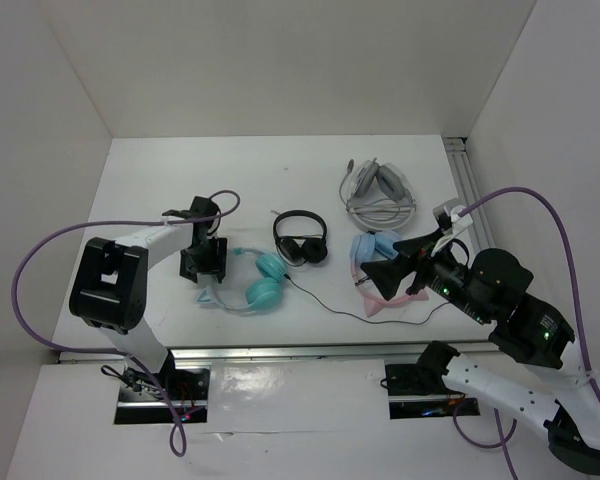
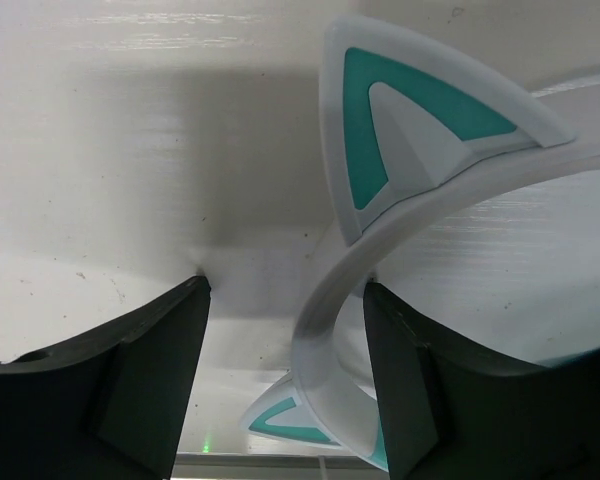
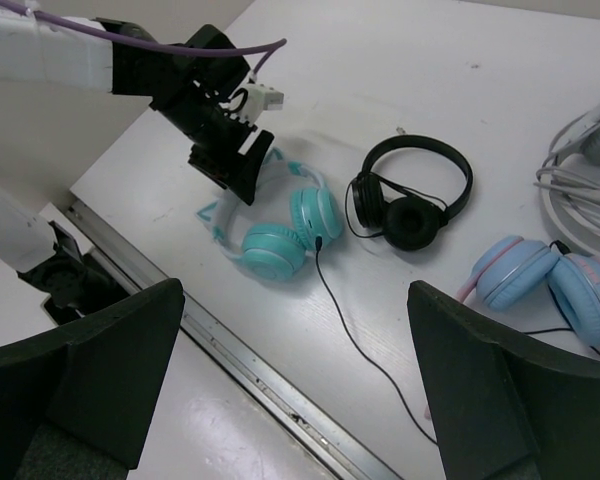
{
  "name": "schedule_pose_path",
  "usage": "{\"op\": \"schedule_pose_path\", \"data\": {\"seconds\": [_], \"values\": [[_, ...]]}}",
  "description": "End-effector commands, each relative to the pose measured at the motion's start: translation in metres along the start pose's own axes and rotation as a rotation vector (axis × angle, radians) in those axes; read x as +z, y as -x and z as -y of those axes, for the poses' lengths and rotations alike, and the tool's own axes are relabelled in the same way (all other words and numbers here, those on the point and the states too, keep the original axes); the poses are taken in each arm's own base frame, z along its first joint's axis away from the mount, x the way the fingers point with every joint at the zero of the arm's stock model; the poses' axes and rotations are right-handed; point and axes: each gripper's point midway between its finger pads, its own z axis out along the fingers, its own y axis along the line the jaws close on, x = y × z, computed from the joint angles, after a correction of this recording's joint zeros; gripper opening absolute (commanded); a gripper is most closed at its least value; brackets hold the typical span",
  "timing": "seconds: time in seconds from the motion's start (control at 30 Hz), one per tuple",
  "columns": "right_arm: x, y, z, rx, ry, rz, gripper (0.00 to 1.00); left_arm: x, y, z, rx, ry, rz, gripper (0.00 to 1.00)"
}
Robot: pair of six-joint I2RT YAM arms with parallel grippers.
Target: Wrap the headphones
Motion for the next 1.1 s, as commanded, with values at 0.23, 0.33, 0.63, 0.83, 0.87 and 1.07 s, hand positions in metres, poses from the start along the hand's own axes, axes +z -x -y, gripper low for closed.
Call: {"op": "schedule_pose_path", "data": {"seconds": [0.23, 0.33, 0.63, 0.83, 0.87, 1.07], "values": [[-0.004, 0.025, -0.012, -0.011, 0.056, 0.089, 1.00, 0.005, 0.003, -0.001, 0.010, 0.012, -0.002, 0.61], [-0.006, 0.029, -0.013, -0.001, 0.059, 0.097, 1.00, 0.005, 0.003, 0.001, 0.019, 0.010, -0.002, 0.46], [-0.008, 0.031, -0.011, 0.000, 0.042, 0.103, 1.00, -0.010, 0.003, 0.012, 0.062, 0.013, -0.009, 0.00], [-0.002, 0.033, -0.012, 0.010, 0.042, 0.103, 1.00, -0.020, 0.002, 0.015, 0.135, 0.110, 0.007, 0.00], [0.001, 0.033, -0.013, 0.010, 0.042, 0.103, 1.00, -0.021, -0.001, 0.016, 0.134, 0.122, 0.002, 0.00], [0.015, 0.025, -0.012, 0.014, 0.027, 0.058, 1.00, -0.046, 0.004, 0.026, 0.192, 0.216, -0.010, 0.00]]}}
